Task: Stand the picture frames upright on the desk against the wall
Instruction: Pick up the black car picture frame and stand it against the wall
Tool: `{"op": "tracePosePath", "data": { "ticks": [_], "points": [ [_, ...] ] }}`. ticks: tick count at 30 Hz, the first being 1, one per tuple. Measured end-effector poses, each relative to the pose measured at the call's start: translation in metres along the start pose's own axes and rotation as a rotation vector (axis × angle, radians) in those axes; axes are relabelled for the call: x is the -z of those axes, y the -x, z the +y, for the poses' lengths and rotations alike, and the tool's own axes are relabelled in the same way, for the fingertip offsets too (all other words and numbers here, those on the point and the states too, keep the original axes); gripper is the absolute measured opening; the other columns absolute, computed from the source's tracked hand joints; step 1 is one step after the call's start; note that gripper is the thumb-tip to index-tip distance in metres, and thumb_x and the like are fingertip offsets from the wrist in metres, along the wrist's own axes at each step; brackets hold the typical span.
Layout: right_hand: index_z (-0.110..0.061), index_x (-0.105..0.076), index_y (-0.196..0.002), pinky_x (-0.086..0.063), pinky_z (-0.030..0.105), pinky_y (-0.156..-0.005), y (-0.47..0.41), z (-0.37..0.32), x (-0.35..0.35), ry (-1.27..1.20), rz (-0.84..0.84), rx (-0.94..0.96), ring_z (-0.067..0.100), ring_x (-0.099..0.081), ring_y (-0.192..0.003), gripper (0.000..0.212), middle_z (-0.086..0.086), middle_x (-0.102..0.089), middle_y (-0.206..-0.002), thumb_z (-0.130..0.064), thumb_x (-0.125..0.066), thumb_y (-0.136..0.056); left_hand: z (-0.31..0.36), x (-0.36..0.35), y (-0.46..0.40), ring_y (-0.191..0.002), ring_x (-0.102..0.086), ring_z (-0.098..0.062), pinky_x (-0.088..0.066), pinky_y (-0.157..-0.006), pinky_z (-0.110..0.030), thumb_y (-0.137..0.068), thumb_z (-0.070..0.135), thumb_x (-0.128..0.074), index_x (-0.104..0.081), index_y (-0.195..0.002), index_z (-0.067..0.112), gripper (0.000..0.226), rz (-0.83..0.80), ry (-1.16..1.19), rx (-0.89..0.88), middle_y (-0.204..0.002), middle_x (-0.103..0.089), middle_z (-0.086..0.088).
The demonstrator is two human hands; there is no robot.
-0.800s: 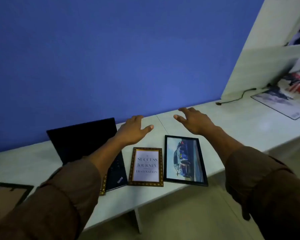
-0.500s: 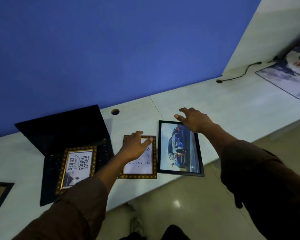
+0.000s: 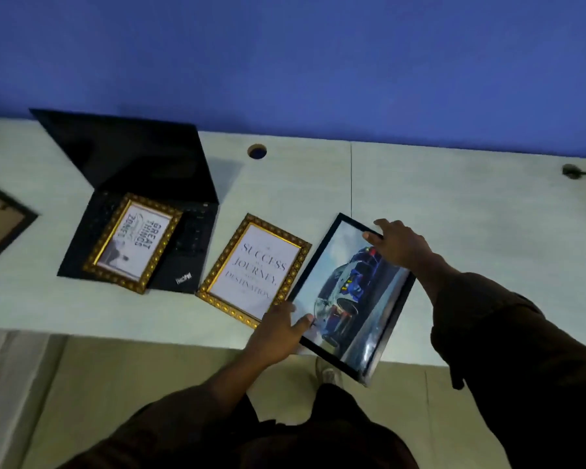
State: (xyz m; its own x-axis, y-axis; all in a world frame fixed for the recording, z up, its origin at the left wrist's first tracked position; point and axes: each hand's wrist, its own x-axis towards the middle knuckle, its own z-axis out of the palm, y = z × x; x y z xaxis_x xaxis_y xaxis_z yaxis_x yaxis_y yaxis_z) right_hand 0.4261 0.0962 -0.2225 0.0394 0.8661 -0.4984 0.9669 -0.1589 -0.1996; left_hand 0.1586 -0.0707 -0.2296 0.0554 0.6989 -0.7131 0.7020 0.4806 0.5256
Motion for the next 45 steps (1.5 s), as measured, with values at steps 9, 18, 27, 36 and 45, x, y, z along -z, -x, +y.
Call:
{"op": "tracePosePath", "data": {
  "ticks": [9, 18, 27, 36, 45],
  "points": [
    [-0.020, -0.048, -0.140, -0.045, 0.051, -0.099, -0.048, 0.036, -0.015, 0.162, -0.037, 0.172, 0.042, -0.054, -0.120, 0.060, 0.020, -0.053, -0.131, -0.061, -0.038, -0.096, 0.024, -0.071, 0.011, -0.129, -0.051, -0.037, -0.045, -0.103, -0.041, -0.096, 0.050, -0.054, -0.043, -0.139, 0.001, 0.066, 0.072, 0.633, 0.548, -0.141, -0.049, -0.021],
    [-0.010, -0.051, -0.129, -0.045, 0.053, -0.099, -0.043, 0.032, -0.027, 0.087, -0.003, 0.142, 0.043, -0.053, -0.118, 0.064, 0.022, -0.054, -0.125, -0.062, -0.037, -0.095, 0.043, -0.102, 0.012, -0.122, -0.049, -0.031, -0.035, -0.092, -0.038, -0.075, 0.063, -0.071, -0.054, -0.128, 0.018, 0.072, -0.020, 1.171, 0.566, -0.134, -0.053, -0.011],
    [-0.011, -0.050, -0.125, -0.046, 0.050, -0.095, -0.018, 0.019, -0.001, -0.147, 0.077, 0.096, 0.044, -0.056, -0.113, 0.061, 0.022, -0.053, -0.124, -0.063, -0.040, -0.095, 0.030, -0.105, 0.042, -0.110, -0.060, -0.027, -0.045, -0.085, -0.037, -0.068, 0.066, -0.070, -0.042, -0.137, 0.014, 0.091, 0.098, 1.206, 0.469, -0.123, -0.061, -0.012],
    [-0.008, -0.055, -0.114, -0.046, 0.046, -0.089, 0.043, -0.102, 0.002, -0.244, 0.165, 0.281, 0.041, -0.059, -0.107, 0.051, 0.021, -0.061, -0.117, -0.056, -0.045, -0.096, -0.045, 0.002, 0.094, -0.116, -0.058, -0.025, -0.044, -0.070, -0.030, -0.083, 0.054, -0.069, -0.040, -0.142, 0.015, 0.077, 0.456, 1.228, 0.316, -0.137, -0.056, -0.007],
    [-0.009, -0.054, -0.115, -0.047, 0.043, -0.087, 0.131, -0.264, -0.036, -0.357, 0.168, 0.424, 0.036, -0.061, -0.104, 0.050, 0.018, -0.065, -0.116, -0.055, -0.044, -0.099, -0.170, 0.122, 0.178, -0.098, -0.056, -0.010, -0.039, -0.083, -0.028, -0.093, 0.042, -0.063, -0.048, -0.140, 0.022, 0.053, 0.677, 1.203, 0.124, -0.126, -0.058, 0.005]
  ]
}}
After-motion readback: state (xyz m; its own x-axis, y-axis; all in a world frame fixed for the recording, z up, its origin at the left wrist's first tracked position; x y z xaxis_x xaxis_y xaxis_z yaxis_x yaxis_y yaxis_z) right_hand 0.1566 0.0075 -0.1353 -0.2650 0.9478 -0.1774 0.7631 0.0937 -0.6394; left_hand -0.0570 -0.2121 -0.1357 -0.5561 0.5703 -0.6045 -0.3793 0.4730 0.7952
